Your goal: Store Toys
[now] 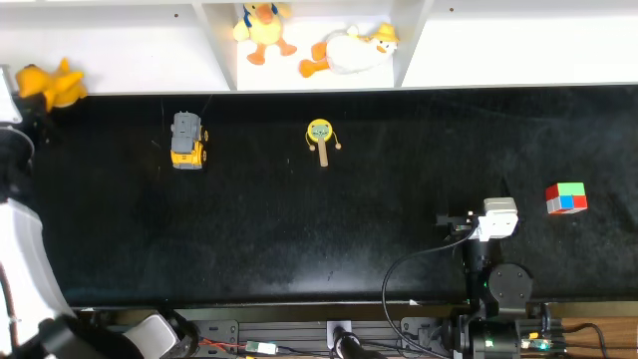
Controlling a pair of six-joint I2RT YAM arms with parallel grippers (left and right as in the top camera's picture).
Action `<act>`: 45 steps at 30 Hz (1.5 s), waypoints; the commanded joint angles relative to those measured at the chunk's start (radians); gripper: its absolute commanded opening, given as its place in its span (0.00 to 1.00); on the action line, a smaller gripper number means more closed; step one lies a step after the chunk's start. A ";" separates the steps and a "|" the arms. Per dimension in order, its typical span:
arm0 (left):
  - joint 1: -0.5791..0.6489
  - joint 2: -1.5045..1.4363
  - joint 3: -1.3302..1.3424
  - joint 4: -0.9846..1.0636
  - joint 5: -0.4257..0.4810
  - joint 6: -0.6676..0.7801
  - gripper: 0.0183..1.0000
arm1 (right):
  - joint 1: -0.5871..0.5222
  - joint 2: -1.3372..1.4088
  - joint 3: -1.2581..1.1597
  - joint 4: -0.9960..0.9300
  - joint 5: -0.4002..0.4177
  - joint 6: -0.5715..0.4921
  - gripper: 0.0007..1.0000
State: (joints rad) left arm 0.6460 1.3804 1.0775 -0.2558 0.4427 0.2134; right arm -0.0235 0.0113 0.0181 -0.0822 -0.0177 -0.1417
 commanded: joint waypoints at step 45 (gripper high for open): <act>-0.132 0.298 0.233 0.016 -0.175 -0.111 0.04 | 0.006 -0.007 -0.013 0.004 0.011 0.008 1.00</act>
State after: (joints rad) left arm 0.5289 1.6501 1.2861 -0.2493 0.2718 0.1066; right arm -0.0235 0.0113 0.0181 -0.0822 -0.0177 -0.1421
